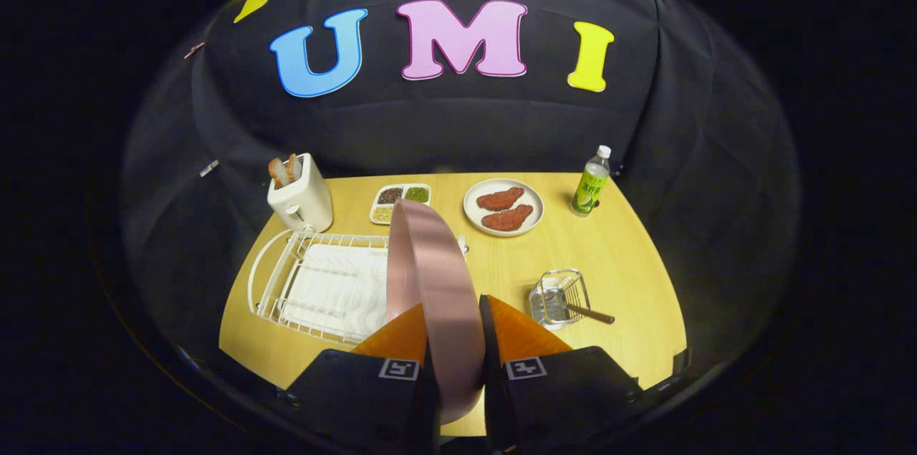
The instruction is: Take the plate from the dish rack, then take the spoon from the basket and place it into the plate.
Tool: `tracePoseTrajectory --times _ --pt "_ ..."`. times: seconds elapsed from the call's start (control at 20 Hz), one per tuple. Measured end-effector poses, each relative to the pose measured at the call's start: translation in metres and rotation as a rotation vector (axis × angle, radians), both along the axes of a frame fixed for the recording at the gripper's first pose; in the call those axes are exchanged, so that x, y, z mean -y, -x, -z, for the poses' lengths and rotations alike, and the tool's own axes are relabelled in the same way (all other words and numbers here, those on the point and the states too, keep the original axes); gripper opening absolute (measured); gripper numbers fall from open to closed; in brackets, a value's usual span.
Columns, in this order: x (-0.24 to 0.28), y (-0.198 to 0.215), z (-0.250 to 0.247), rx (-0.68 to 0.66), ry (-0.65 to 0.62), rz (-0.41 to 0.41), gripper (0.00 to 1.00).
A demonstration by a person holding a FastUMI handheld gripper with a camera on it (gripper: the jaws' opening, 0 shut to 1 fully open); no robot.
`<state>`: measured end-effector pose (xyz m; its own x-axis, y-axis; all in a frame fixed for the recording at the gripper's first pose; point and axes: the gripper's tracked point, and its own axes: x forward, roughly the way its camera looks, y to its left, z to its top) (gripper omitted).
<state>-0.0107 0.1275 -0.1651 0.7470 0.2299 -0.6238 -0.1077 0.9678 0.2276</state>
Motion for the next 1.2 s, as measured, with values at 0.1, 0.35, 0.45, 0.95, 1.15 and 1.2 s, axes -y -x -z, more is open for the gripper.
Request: tracePoseTrajectory --times 0.1,0.35,0.45,0.95,1.15,1.2 --pt "0.003 0.024 0.013 -0.058 -0.06 -0.001 0.29" --pt "0.009 0.083 0.054 -0.192 -0.151 0.012 0.29" --pt "0.004 0.104 0.075 -0.247 -0.181 0.008 0.29" --pt "-0.032 0.139 0.167 -0.418 -0.274 -0.023 0.29" --pt "-0.047 0.134 0.198 -0.45 -0.304 -0.016 0.29" --pt "-0.057 0.132 0.202 -0.457 -0.348 -0.02 0.29"
